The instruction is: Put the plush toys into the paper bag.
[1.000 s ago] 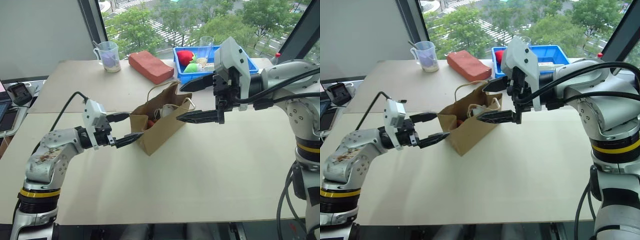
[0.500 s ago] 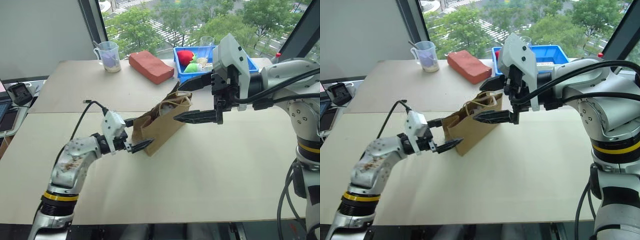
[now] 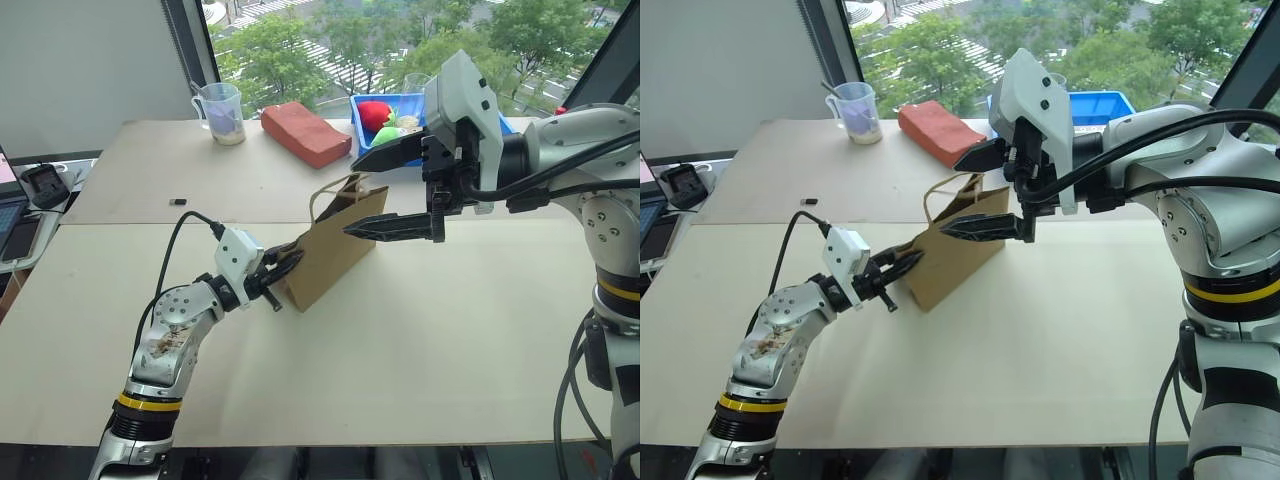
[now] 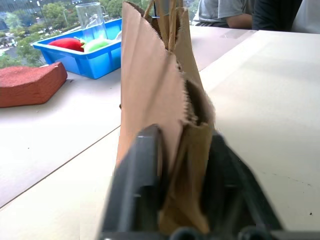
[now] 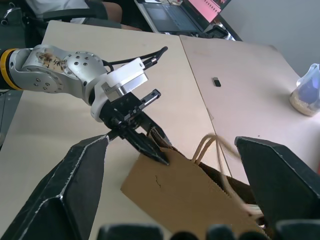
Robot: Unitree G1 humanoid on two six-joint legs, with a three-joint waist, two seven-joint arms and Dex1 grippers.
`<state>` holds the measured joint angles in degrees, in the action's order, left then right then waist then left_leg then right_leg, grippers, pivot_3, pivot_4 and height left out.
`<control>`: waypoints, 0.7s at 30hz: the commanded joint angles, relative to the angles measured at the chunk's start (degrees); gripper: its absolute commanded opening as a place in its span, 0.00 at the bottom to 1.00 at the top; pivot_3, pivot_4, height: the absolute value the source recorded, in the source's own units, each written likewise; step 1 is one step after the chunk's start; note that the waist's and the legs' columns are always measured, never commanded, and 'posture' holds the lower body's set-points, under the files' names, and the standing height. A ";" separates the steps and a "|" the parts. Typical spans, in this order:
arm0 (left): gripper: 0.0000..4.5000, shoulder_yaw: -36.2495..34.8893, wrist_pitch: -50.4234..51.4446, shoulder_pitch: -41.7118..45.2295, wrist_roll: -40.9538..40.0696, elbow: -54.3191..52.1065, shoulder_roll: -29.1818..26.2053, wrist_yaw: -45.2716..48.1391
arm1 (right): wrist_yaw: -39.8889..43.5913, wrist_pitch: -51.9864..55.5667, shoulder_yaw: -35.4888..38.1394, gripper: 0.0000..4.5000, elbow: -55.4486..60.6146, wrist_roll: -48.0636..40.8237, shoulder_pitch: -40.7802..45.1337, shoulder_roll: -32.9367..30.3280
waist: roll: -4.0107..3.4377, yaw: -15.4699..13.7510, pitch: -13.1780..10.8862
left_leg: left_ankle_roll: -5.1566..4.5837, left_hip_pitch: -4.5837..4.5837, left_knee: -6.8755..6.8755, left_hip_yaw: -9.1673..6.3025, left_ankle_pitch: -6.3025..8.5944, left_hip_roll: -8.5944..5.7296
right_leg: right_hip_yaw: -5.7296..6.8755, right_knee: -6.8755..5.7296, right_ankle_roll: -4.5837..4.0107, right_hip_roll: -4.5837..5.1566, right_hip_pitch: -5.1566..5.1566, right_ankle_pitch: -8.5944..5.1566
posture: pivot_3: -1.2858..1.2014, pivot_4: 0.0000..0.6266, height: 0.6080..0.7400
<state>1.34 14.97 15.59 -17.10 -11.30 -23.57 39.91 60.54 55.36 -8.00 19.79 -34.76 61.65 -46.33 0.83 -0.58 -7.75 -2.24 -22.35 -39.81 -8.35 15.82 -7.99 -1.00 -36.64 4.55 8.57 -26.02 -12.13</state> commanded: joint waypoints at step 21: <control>0.01 7.86 -14.75 26.54 -4.61 35.96 -2.83 46.12 | 10.19 8.16 6.81 1.00 -6.68 -10.46 9.44 -10.38 | 0.02 0.10 -0.01 | -0.14 -0.05 -0.02 0.28 0.10 0.08 | 0.15 0.44 -0.10 0.01 -0.03 0.09 | 0.52 0.24 1.00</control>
<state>9.24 3.19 39.99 -22.43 22.71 -26.41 83.44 70.01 63.19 -2.26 12.40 -44.56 70.81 -55.71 0.85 -0.48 -7.76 -2.40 -22.41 -39.84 -8.07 15.94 -7.90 -0.83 -36.18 4.46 8.58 -26.06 -12.03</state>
